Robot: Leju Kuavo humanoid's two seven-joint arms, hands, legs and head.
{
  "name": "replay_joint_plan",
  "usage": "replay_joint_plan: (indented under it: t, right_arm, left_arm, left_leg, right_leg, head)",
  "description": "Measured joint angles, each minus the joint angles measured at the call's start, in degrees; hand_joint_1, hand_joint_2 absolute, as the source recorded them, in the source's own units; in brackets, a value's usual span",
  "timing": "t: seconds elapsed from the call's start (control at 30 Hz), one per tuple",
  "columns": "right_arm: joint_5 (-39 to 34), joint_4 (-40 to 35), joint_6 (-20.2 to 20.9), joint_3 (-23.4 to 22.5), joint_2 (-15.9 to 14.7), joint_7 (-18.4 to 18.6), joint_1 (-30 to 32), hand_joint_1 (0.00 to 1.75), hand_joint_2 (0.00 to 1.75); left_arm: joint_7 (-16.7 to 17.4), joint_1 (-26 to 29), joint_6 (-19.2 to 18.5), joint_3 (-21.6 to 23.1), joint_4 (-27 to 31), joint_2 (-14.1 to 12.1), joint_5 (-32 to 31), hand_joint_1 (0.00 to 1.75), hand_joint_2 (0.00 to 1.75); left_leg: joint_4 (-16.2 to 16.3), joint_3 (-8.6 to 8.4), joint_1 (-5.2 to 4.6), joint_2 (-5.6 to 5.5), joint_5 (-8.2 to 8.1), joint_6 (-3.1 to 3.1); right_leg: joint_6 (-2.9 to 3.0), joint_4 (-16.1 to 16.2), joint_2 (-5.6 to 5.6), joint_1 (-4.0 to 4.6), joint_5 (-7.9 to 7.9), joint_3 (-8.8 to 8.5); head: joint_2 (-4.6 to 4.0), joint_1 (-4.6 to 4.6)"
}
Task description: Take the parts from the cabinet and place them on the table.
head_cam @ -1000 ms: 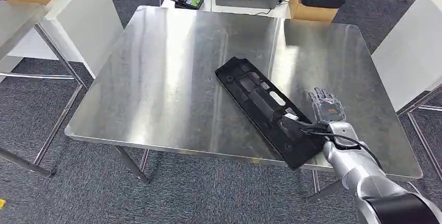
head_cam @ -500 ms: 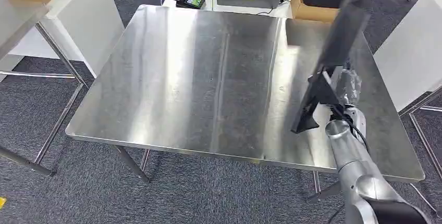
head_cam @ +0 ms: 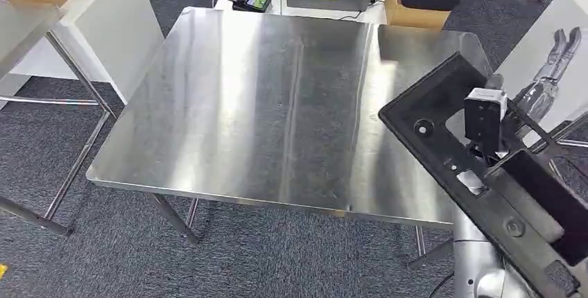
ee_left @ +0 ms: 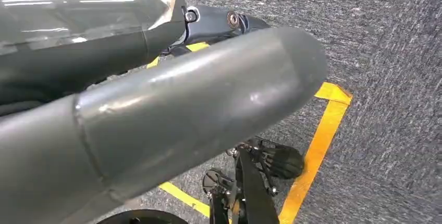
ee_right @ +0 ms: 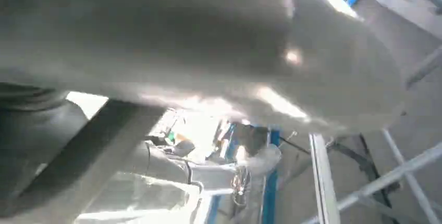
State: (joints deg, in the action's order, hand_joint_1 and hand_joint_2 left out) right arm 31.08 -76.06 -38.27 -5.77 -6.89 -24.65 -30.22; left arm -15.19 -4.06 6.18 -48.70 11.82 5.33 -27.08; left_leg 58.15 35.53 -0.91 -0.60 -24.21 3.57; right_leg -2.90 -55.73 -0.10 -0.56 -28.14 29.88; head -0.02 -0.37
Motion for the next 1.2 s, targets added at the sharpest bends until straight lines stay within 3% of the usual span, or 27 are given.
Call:
replay_joint_plan:
  t: [0.67, 0.77, 0.83, 0.87, 0.9, 0.97, 1.0, 1.07, 1.1, 1.13, 1.2]
  right_arm:
    - [-1.15, -0.55, -0.67, 0.52, 0.0, -1.74, 2.39, 0.0, 0.0]
    - [9.99, -0.92, -1.24, -1.78, 1.13, -6.58, 2.36, 0.0, 0.0]
    - [21.39, -1.59, -1.4, -6.59, 3.5, -11.04, 1.62, 0.0, 0.0]
    - [25.97, -1.17, -1.1, -8.65, 4.17, -10.1, 0.74, 0.0, 0.0]
    - [28.8, 0.53, -0.35, -9.7, 3.9, -6.29, -0.76, 0.0, 0.0]
    - [29.81, 4.75, 0.27, -8.6, 1.73, 5.62, -4.16, 0.0, 0.0]
    - [30.25, 6.26, 1.91, -8.09, 1.0, 9.88, -5.74, 0.0, 0.0]
    - [31.02, 11.18, 10.91, -6.51, -0.77, 17.78, -9.8, 0.0, 0.0]
    - [31.43, 14.34, 16.58, -5.19, -1.91, 20.78, -12.36, 0.0, 1.75]
    - [32.73, 18.09, 23.27, -3.66, -3.42, 24.73, -15.38, 0.0, 1.75]
    - [36.14, 27.11, 30.67, 0.46, -6.78, 27.97, -22.6, 0.0, 1.75]
  left_arm:
    - [-0.68, 0.0, -0.04, -0.48, 0.0, 0.24, -0.02, 0.0, 0.0]
    - [-0.76, 0.0, -0.13, -0.52, 0.0, 0.31, -0.5, 0.0, 0.0]
    - [-0.76, 0.0, -0.2, -0.55, 0.0, 0.35, -0.83, 0.0, 0.0]
    - [-0.79, -0.06, -0.33, -0.65, 0.0, 0.35, -0.87, 0.0, 0.0]
    - [-0.81, -0.12, -0.63, -0.87, 0.0, 0.39, -0.87, 0.0, 0.0]
    - [-0.92, -0.05, -0.81, -1.55, 0.0, 0.48, -0.87, 0.0, 0.0]
    - [-0.96, -0.02, -0.83, -1.73, 0.0, 0.48, -0.85, 0.0, 0.0]
    - [-1.09, -0.01, -1.33, -2.25, 0.0, 0.48, -0.65, 0.0, 0.0]
    - [-1.14, -0.08, -1.57, -2.47, 0.0, 0.48, -0.66, 0.0, 0.0]
    - [-1.14, -0.2, -1.94, -2.79, 0.0, 0.46, -0.66, 0.0, 0.0]
    - [-1.05, -0.23, -2.05, -3.28, 0.0, 0.44, -0.66, 0.0, 0.0]
  left_leg:
    - [0.0, 0.07, 0.01, 0.01, 0.01, 0.01]
    - [0.0, 0.08, 0.0, 0.02, 0.01, 0.01]
    - [0.0, 0.11, 0.0, 0.08, 0.01, 0.01]
    - [0.0, 0.12, 0.0, 0.06, 0.02, 0.01]
    - [0.0, 0.11, 0.01, 0.01, 0.05, 0.03]
    - [0.0, 0.12, 0.0, -0.01, 0.06, 0.04]
    - [0.0, 0.12, -0.01, 0.0, 0.06, 0.04]
    - [0.0, 0.12, -0.11, 0.15, 0.07, 0.05]
    - [0.0, 0.11, -0.12, 0.27, 0.07, 0.06]
    - [0.0, 0.11, -0.16, 0.33, 0.1, 0.1]
    - [0.01, 0.2, -0.19, 0.22, 0.31, 0.32]
  right_leg:
    - [0.0, -0.01, 0.0, 0.0, 0.01, -0.04]
    - [-0.01, -0.02, 0.01, 0.0, 0.02, -0.17]
    - [-0.02, -0.02, 0.06, 0.0, 0.03, -0.39]
    - [-0.02, -0.02, 0.06, 0.01, 0.03, -0.41]
    - [-0.02, -0.03, 0.03, 0.01, 0.03, -0.45]
    - [-0.02, -0.03, 0.0, 0.02, 0.02, -0.41]
    - [-0.02, -0.04, 0.01, 0.02, 0.03, -0.47]
    - [-0.07, -0.05, 0.13, 0.03, 0.1, -0.52]
    - [-0.11, -0.05, 0.25, 0.03, 0.15, -0.49]
    - [-0.16, -0.04, 0.25, 0.0, 0.19, -0.46]
    - [-0.28, -0.04, 0.18, -0.06, 0.27, -0.35]
  head:
    - [0.02, 0.0]
    - [0.0, 0.02]
    - [0.0, -0.04]
    - [0.02, -0.09]
    - [0.0, 0.02]
    - [0.0, 0.0]
    - [0.02, 0.04]
    - [0.02, 0.0]
    - [0.0, -0.04]
    - [0.0, -0.02]
    - [0.0, -0.04]
